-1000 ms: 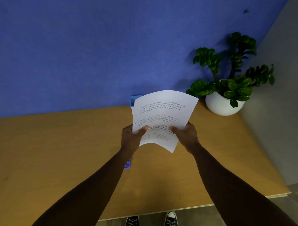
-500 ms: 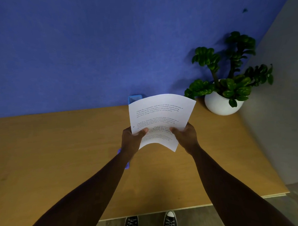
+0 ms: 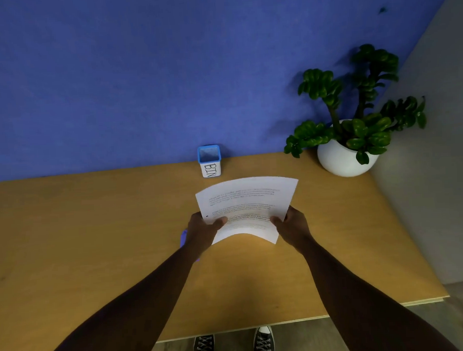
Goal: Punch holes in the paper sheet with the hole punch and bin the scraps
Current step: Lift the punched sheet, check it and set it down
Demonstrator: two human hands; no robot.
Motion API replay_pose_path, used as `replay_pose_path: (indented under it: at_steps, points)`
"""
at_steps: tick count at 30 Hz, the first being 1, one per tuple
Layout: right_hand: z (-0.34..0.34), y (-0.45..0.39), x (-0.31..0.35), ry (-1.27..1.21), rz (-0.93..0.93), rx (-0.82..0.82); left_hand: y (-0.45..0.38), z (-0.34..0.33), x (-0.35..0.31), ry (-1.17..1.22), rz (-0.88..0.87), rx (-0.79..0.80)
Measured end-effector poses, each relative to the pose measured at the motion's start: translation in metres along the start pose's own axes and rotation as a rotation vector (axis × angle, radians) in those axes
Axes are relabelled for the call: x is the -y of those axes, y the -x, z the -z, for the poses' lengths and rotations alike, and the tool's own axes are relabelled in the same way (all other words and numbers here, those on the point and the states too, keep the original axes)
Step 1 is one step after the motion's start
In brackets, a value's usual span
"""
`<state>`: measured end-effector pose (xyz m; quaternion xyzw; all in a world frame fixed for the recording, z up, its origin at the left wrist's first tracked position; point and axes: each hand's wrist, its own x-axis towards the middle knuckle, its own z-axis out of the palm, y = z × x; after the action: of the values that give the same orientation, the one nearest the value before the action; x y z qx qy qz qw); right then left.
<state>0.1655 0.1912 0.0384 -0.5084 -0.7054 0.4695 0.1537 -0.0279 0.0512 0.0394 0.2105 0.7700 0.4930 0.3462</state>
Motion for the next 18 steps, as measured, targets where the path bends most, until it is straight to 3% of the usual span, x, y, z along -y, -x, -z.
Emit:
replay_pose_path:
  at_steps: [7,13,18]
  points:
    - [0.008,-0.009,0.009,-0.012,0.001,0.036,-0.007,0.001,-0.010,-0.024,-0.008,0.045]
    - [0.012,-0.017,0.000,-0.005,-0.164,0.118,-0.017,-0.005,-0.006,-0.038,0.234,0.161]
    - [0.015,-0.025,-0.013,-0.051,-0.289,0.072,-0.033,-0.018,0.002,-0.027,0.365,0.208]
